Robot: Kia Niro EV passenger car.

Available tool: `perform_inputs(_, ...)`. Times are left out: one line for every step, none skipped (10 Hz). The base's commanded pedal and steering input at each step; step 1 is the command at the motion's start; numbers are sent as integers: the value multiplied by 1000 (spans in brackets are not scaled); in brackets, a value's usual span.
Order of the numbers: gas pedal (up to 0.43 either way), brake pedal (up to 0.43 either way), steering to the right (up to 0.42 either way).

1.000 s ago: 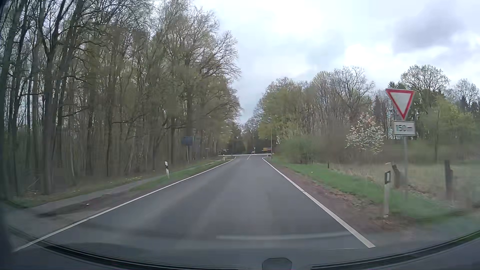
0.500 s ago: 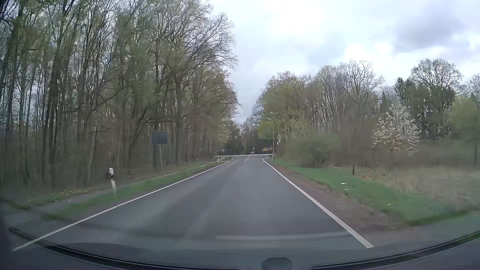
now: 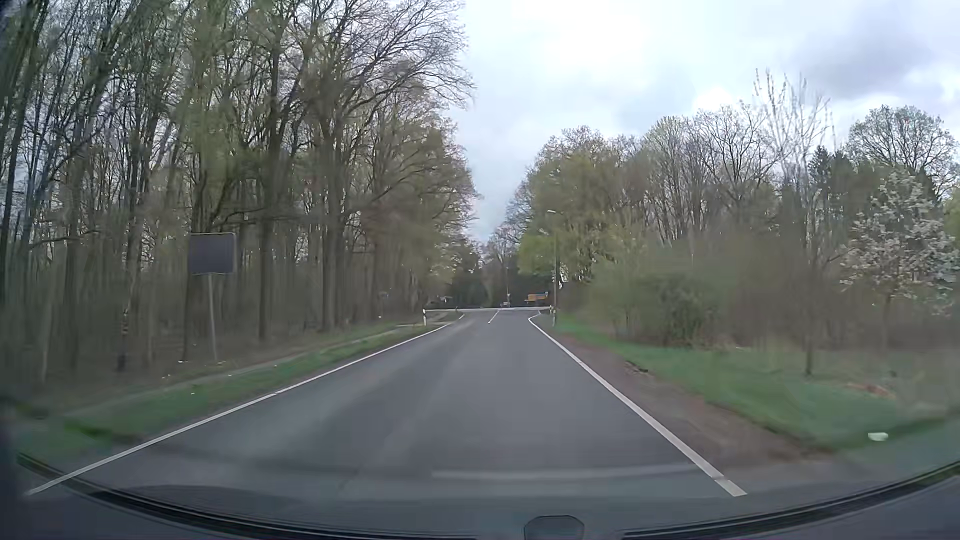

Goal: Follow the waypoints while adhering to traffic rules and regulations

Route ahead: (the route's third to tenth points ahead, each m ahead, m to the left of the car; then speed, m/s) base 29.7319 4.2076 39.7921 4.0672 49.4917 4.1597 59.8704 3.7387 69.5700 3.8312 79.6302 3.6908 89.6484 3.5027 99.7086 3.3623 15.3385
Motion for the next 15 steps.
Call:
perform_inputs(130, 0, -4)
perform_inputs(130, 0, -4)
perform_inputs(130, 0, -4)
perform_inputs(118, 6, -3)
perform_inputs(118, 0, -3)
perform_inputs(110, 6, -3)
perform_inputs(98, 6, -3)
perform_inputs(98, 0, -3)
perform_inputs(98, 0, -3)
perform_inputs(98, 0, -3)
perform_inputs(98, 6, -2)
perform_inputs(98, 6, -2)
perform_inputs(98, 6, -1)
perform_inputs(98, 0, -1)
perform_inputs(67, 0, -1)
